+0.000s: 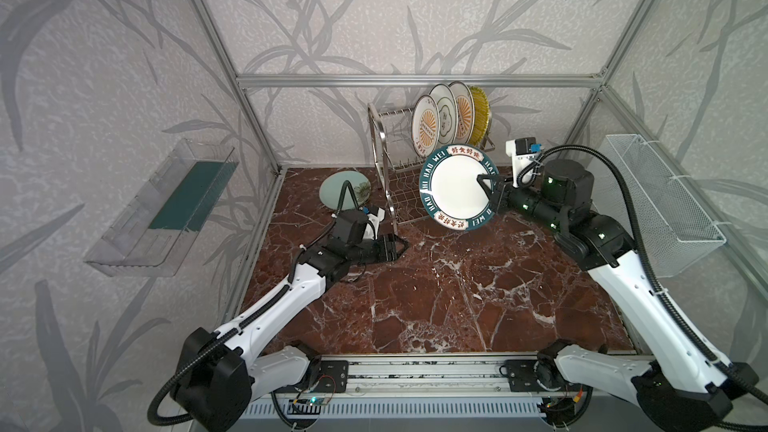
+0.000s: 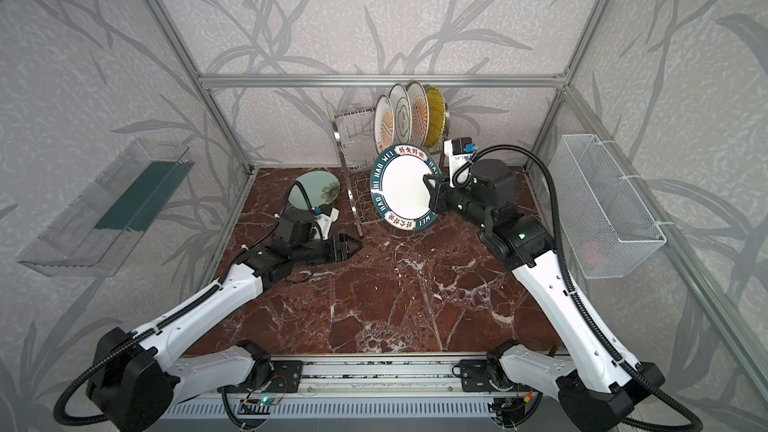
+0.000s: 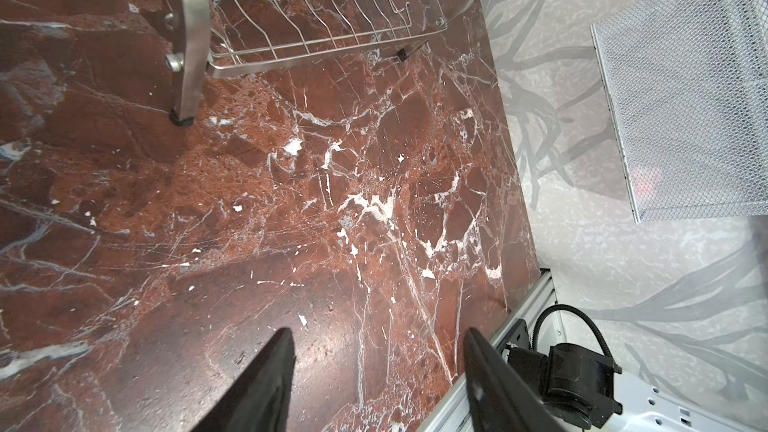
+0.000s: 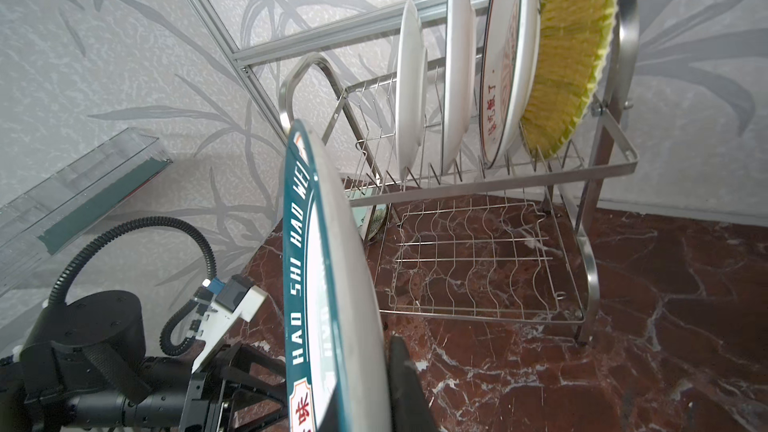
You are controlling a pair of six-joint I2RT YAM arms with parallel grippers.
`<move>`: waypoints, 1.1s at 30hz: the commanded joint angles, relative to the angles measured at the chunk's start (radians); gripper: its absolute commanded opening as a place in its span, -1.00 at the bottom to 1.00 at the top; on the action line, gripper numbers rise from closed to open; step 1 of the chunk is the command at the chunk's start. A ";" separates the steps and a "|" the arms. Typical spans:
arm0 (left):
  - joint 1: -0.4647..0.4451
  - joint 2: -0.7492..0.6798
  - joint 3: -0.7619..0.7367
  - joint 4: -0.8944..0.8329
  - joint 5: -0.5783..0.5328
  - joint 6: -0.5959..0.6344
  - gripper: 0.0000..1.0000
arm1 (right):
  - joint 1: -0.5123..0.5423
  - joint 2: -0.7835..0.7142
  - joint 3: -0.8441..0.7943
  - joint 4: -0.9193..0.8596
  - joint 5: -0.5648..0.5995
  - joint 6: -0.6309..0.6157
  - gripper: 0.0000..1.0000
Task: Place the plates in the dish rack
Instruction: 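Carry the upright plate with the right gripper toward the rack while the left gripper withdraws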
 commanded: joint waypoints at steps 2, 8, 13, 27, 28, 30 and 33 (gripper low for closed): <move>0.006 -0.032 0.019 -0.041 -0.023 0.027 0.26 | 0.066 0.033 0.104 0.058 0.176 -0.073 -1.00; 0.005 -0.065 0.010 -0.057 -0.039 0.031 0.26 | 0.103 0.100 0.204 0.065 0.264 -0.091 -1.00; 0.005 -0.100 -0.006 -0.074 -0.052 0.040 0.26 | 0.117 0.169 0.297 0.078 0.300 -0.112 -1.00; 0.005 -0.166 -0.022 -0.121 -0.104 0.055 0.29 | 0.164 0.419 0.663 0.005 0.436 -0.199 -1.00; 0.005 -0.166 -0.024 -0.125 -0.106 0.055 0.29 | 0.168 0.440 0.695 -0.007 0.447 -0.205 -1.00; 0.007 -0.169 -0.025 -0.128 -0.108 0.056 0.29 | 0.175 0.476 0.747 -0.023 0.479 -0.214 -1.00; 0.007 -0.175 -0.029 -0.130 -0.111 0.058 0.29 | 0.187 0.520 0.808 -0.039 0.520 -0.228 -1.00</move>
